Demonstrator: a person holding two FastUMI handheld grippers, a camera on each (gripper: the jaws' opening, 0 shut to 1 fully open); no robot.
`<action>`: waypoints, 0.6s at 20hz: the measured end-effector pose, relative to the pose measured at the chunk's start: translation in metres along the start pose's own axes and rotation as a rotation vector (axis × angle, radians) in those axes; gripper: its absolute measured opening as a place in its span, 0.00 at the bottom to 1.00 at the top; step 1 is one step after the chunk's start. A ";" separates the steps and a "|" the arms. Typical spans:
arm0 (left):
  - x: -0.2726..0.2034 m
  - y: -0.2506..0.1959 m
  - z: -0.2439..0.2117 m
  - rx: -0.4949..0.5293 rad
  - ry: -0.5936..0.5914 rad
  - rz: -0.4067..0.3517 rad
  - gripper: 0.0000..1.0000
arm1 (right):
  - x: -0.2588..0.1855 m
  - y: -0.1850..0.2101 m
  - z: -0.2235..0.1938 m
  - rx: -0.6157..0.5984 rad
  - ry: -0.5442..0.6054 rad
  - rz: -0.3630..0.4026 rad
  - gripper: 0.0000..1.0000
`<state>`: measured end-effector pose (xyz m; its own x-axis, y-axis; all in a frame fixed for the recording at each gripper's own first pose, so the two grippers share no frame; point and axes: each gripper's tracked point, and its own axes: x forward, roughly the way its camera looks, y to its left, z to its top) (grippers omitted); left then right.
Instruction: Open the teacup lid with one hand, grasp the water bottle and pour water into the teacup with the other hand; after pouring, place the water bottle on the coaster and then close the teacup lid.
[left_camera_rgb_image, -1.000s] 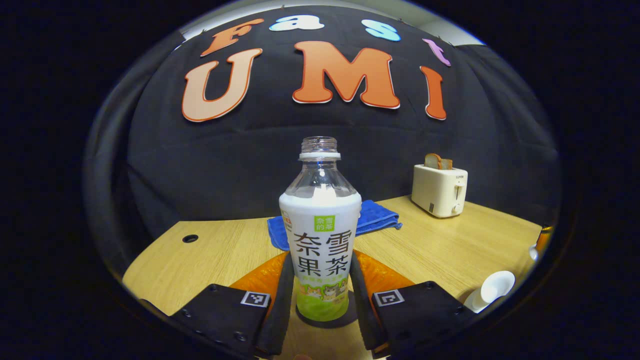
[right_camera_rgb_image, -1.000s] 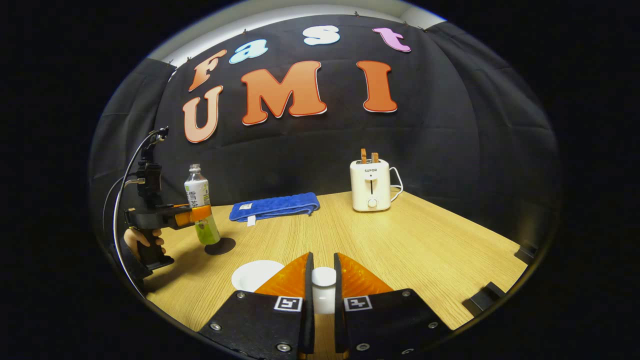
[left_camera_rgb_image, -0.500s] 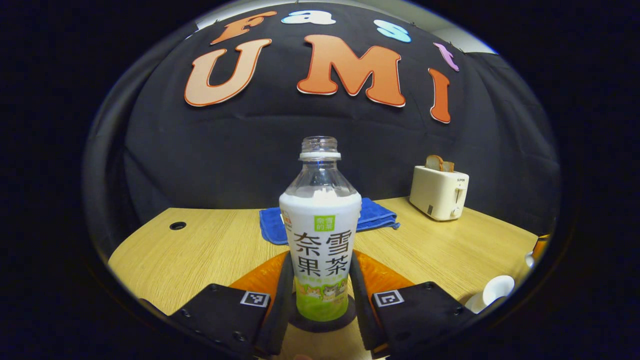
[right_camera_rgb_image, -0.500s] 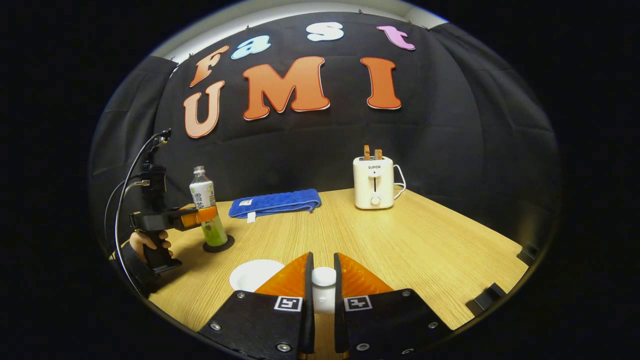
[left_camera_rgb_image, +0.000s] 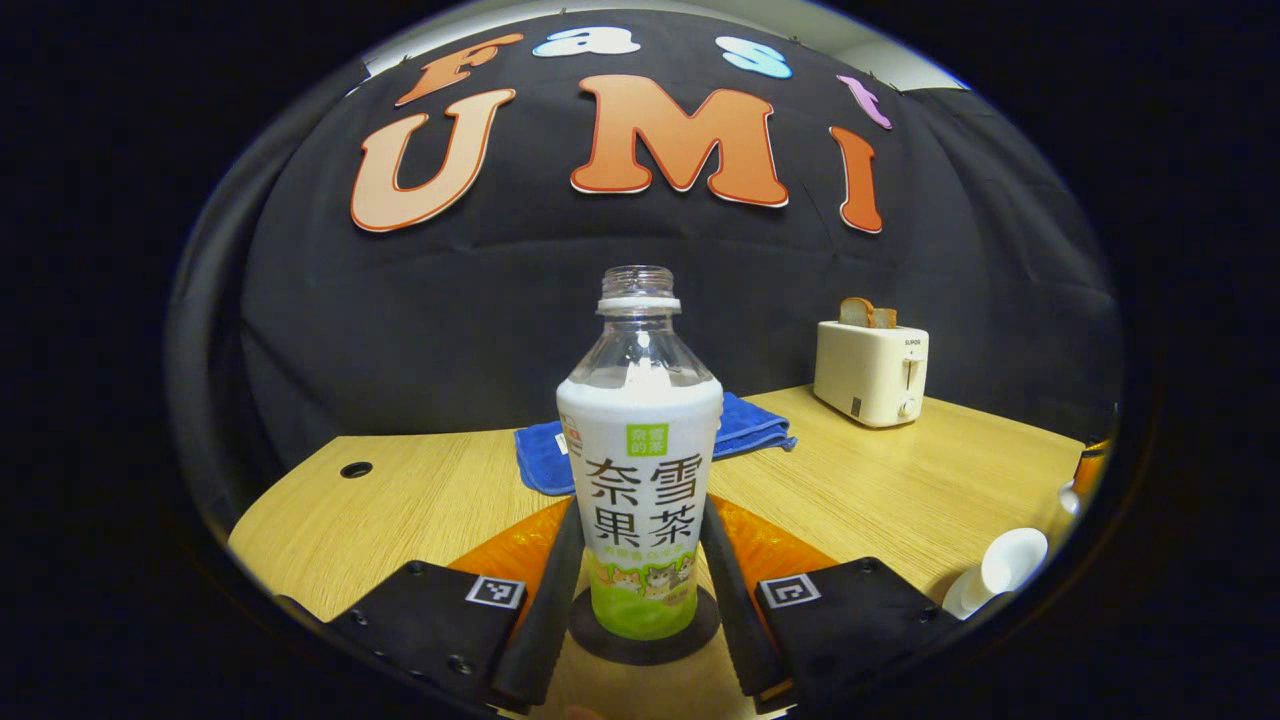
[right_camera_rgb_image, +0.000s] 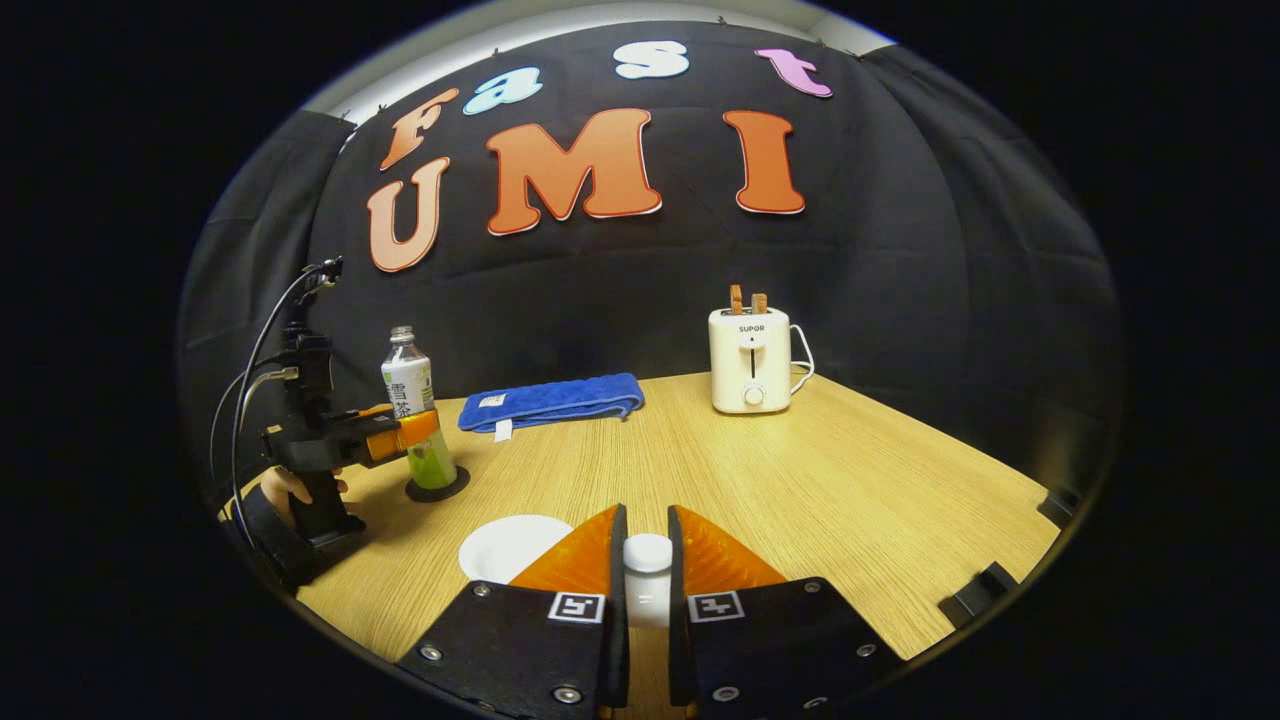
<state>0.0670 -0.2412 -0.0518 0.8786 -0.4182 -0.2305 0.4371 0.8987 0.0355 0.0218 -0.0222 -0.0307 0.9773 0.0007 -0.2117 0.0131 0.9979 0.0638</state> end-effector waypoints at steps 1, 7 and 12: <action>0.000 0.000 0.000 -0.003 -0.002 0.003 0.69 | 0.000 0.000 0.000 0.001 0.000 -0.001 0.16; 0.006 -0.002 -0.007 -0.012 0.017 0.019 0.75 | -0.001 -0.002 -0.002 0.006 0.003 -0.001 0.16; -0.003 -0.006 -0.005 -0.018 -0.002 0.011 0.76 | -0.001 -0.005 -0.003 0.012 0.004 -0.005 0.16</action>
<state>0.0608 -0.2442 -0.0561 0.8835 -0.4089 -0.2285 0.4241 0.9054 0.0199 0.0199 -0.0267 -0.0335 0.9764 -0.0037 -0.2158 0.0203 0.9970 0.0747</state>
